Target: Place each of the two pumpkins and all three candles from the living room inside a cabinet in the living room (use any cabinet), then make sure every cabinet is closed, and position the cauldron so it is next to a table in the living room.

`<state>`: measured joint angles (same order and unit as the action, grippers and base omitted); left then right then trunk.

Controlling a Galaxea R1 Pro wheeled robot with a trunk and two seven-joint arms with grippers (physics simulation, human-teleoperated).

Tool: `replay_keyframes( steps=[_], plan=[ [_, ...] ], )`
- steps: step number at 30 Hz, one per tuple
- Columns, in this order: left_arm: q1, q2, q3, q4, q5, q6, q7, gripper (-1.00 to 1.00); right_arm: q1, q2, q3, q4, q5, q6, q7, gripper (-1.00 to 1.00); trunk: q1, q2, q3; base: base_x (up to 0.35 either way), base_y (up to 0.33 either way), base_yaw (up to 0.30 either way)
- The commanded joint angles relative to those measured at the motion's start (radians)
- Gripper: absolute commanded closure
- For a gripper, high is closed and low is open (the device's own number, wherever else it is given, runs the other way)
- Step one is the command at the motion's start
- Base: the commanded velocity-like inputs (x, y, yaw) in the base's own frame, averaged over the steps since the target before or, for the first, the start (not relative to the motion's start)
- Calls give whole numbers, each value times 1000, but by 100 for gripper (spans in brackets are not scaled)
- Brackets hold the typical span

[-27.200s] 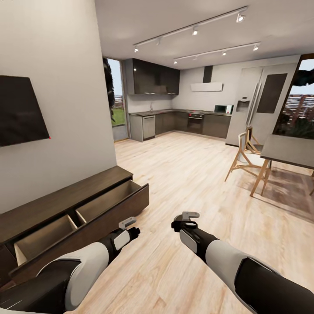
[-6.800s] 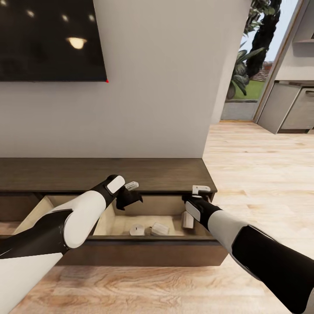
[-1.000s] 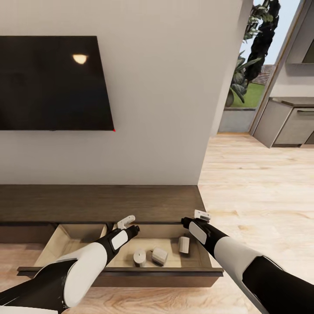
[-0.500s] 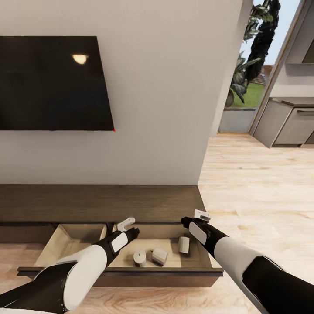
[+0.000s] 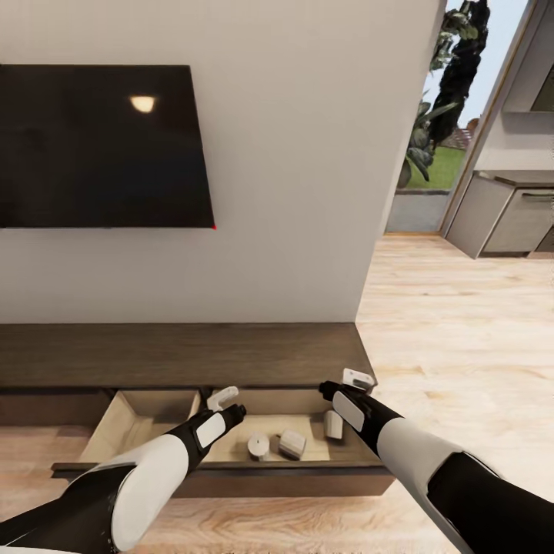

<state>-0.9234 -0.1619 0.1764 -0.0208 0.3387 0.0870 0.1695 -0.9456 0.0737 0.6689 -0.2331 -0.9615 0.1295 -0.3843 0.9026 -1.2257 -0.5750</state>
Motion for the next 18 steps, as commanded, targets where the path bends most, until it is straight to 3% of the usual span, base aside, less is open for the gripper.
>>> replay_keyframes(
  steps=[1,8,18],
  plan=[
    [0,0,8,-2,-1,5,4,-100,-1,3,7,-2,-3,5,-7,-100,0,-1,-1,-49,111,-40],
    [1,-1,8,-2,-1,5,4,-100,-1,14,6,-1,-3,5,-7,-100,0,-1,-1,-24,33,-5],
    [1,-1,8,-2,-1,5,4,-100,-1,14,6,0,-3,5,-7,-100,0,-1,-1,-195,220,0]
  ],
)
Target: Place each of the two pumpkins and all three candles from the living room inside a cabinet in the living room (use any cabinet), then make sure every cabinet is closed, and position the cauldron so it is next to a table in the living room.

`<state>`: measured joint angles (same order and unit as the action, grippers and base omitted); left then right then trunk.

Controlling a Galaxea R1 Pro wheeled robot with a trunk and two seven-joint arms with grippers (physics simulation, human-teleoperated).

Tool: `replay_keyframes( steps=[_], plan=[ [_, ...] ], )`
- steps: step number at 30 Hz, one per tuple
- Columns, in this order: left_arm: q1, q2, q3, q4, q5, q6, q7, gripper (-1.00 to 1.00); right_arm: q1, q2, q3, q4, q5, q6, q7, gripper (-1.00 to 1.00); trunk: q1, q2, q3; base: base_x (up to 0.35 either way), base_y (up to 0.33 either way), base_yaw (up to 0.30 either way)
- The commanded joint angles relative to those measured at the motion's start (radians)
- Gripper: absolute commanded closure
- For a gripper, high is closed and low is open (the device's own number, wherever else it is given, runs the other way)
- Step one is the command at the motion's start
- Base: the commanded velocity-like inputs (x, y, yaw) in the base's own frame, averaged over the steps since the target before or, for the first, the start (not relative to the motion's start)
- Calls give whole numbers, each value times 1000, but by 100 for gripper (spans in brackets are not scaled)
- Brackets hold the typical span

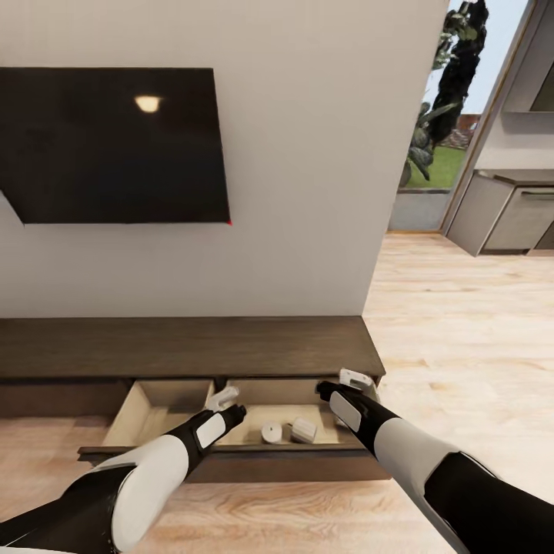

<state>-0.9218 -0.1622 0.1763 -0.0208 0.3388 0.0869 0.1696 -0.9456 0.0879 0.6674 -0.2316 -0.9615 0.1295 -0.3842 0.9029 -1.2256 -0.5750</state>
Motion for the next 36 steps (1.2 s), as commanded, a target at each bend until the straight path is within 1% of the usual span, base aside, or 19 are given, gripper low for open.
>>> replay_keyframes(
  steps=[1,6,16,22,32,36],
  plan=[
    [0,0,8,-2,-1,5,4,-100,-1,0,8,-2,-3,5,-7,-100,0,-1,-1,-201,193,0],
    [0,0,8,-2,-1,5,4,-100,-1,0,8,-2,-3,5,-7,-100,0,-1,-1,-134,78,0],
    [0,0,8,-2,-1,5,4,-100,2,0,8,-2,-3,5,-4,-100,0,-1,-1,-42,10,0],
    [0,0,8,-2,-1,5,4,-100,3,0,8,-2,-3,5,-4,-100,0,-1,-1,-193,1,0],
    [0,0,8,-2,-1,5,5,-100,8,0,8,-2,-3,5,-4,-100,0,-1,-1,-20,0,0],
    [0,0,8,-2,-1,5,5,-100,8,0,7,-2,-3,5,-5,-100,0,-1,-1,-166,0,0]
  ],
)
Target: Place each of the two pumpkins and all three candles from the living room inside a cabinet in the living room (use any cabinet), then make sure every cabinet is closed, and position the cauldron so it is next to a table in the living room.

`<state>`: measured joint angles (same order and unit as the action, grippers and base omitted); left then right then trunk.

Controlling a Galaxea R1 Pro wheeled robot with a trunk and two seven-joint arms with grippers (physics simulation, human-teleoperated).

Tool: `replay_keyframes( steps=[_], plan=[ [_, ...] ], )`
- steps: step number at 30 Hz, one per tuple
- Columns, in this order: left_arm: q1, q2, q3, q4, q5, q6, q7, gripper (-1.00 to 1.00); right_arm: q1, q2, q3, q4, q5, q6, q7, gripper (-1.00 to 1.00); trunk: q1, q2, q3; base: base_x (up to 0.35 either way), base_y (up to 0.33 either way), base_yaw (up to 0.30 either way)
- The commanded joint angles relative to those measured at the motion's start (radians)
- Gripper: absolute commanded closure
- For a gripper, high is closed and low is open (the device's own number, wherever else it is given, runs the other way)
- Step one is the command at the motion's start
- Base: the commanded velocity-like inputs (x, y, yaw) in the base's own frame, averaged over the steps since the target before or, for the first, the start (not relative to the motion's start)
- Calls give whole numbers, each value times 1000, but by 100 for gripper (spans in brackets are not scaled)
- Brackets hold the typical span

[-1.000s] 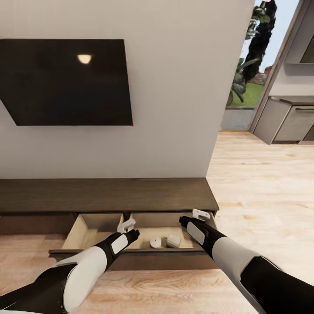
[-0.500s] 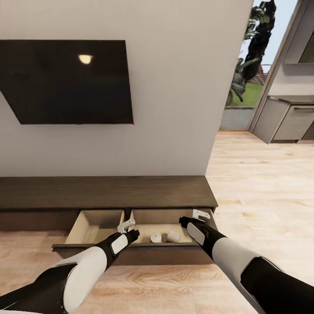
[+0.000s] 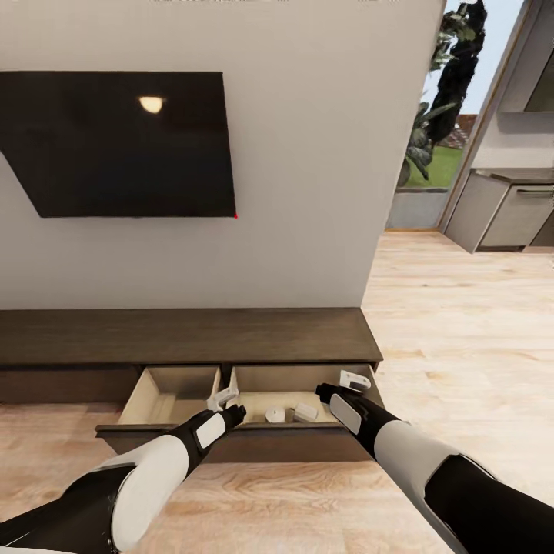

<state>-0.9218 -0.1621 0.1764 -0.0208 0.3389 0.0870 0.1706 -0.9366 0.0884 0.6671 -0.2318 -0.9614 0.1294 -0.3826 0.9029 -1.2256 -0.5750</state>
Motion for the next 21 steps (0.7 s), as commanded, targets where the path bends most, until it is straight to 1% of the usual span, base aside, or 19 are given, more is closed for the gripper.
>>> replay_keyframes(
  steps=[1,21],
  plan=[
    [0,0,8,-2,-1,5,4,-100,-1,-1,7,-2,-4,6,-7,-100,0,-1,-1,-263,0,0],
    [0,0,8,-2,-1,5,4,-100,-1,-1,8,-1,-4,6,-7,-100,0,-1,-1,-323,0,0]
  ],
)
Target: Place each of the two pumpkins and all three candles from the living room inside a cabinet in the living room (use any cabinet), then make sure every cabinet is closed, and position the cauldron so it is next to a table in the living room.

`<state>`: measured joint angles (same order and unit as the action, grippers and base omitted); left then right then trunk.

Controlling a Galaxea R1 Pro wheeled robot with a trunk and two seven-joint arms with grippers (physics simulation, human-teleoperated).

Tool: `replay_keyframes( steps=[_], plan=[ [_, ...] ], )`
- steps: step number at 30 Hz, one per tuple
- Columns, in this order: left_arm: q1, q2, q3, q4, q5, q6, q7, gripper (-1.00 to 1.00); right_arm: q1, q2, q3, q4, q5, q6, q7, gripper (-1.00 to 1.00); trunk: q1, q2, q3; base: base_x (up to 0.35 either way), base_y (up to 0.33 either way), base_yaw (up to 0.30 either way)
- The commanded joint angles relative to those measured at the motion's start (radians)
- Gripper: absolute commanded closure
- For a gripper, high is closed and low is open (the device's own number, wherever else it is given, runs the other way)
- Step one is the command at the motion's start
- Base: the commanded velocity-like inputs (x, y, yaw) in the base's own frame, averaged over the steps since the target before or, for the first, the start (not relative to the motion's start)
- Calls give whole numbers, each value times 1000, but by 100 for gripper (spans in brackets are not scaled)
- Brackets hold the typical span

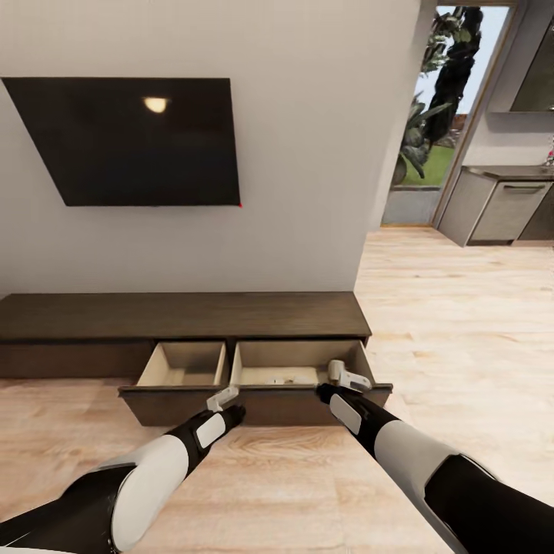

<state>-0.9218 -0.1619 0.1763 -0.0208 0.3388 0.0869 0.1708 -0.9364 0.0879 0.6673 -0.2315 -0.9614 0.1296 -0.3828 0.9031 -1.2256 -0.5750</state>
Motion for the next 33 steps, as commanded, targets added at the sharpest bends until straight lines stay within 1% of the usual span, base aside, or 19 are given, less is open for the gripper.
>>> replay_keyframes(
  steps=[1,7,11,12,13,16,33],
  plan=[
    [0,0,8,-2,-1,5,4,-100,-1,0,8,-2,-3,5,-7,-100,-1,-1,-1,-329,0,0],
    [0,0,8,-2,-1,5,4,-100,-1,0,7,-2,-3,5,-7,-100,-1,-1,-1,-310,0,0],
    [0,1,8,-2,-1,5,4,-100,-1,0,7,-4,-2,-1,-8,-100,-1,-1,1,-17,0,0],
    [0,1,8,-2,-1,5,4,-100,-1,0,8,-4,-3,-17,-8,-100,-1,-1,2,-6,0,0],
    [0,1,8,-2,-1,5,4,-100,-1,1,8,-3,-3,-53,-9,-100,-1,-1,4,-3,0,0],
    [0,1,8,-2,0,5,4,-100,-1,3,9,-2,-5,-102,-10,-100,-1,-1,8,-1,0,0],
    [0,-1,8,-2,-1,5,3,-100,1,4,9,-2,-5,-107,-10,-100,-1,-1,36,0,0,0]
  ],
)
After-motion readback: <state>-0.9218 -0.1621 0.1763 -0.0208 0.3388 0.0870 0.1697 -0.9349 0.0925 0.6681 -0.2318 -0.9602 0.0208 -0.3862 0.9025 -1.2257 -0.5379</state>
